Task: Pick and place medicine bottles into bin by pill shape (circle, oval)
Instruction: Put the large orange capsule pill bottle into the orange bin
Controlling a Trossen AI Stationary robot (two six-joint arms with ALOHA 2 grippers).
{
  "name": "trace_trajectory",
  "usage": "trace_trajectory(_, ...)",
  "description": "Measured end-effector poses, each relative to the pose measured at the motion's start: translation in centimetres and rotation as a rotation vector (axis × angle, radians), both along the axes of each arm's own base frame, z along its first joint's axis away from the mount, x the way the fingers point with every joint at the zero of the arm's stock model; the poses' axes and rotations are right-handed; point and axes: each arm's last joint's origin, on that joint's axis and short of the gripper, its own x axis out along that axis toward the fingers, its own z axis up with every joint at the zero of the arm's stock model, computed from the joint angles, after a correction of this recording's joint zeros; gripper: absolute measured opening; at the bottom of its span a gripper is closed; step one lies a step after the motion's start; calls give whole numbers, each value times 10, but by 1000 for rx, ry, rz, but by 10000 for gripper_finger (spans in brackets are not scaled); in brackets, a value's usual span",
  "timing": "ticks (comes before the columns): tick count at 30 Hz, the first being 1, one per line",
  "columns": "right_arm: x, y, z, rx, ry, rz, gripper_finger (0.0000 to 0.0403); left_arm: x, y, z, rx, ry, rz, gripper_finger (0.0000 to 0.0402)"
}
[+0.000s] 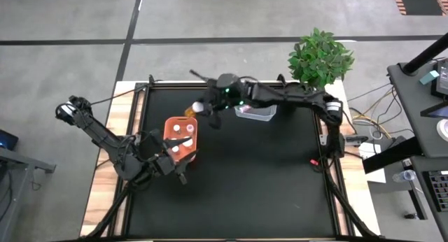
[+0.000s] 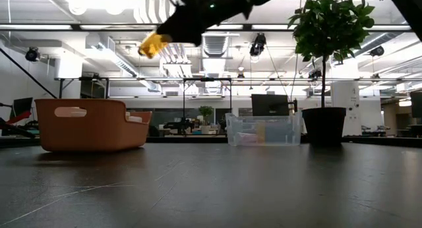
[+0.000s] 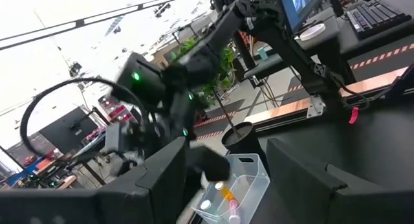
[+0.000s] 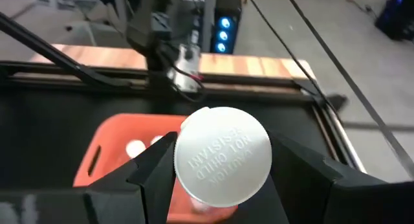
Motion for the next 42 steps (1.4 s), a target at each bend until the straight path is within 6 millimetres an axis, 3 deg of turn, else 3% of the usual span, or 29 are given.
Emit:
trace_trajectory(6,28,18,-25,-25,-52,63,212,0,0,0,0,0,0,196)
trace_trajectory(14,59,22,-60,4,5,101,212,-1,0,0,3,2,0,196)
trace_trajectory(22,86,24,-85,5,95,150,212,-17,-9,1,-8,17,58,196)
trace_trajectory(28,95,26,-92,-10,140,168,212,-34,-13,-1,-21,32,113,196)
trace_trajectory(33,99,24,-95,-13,148,168,212,-44,-4,-7,-23,29,96,196)
trace_trajectory(42,99,23,-96,-70,162,140,212,-61,14,-14,-47,-44,-109,196)
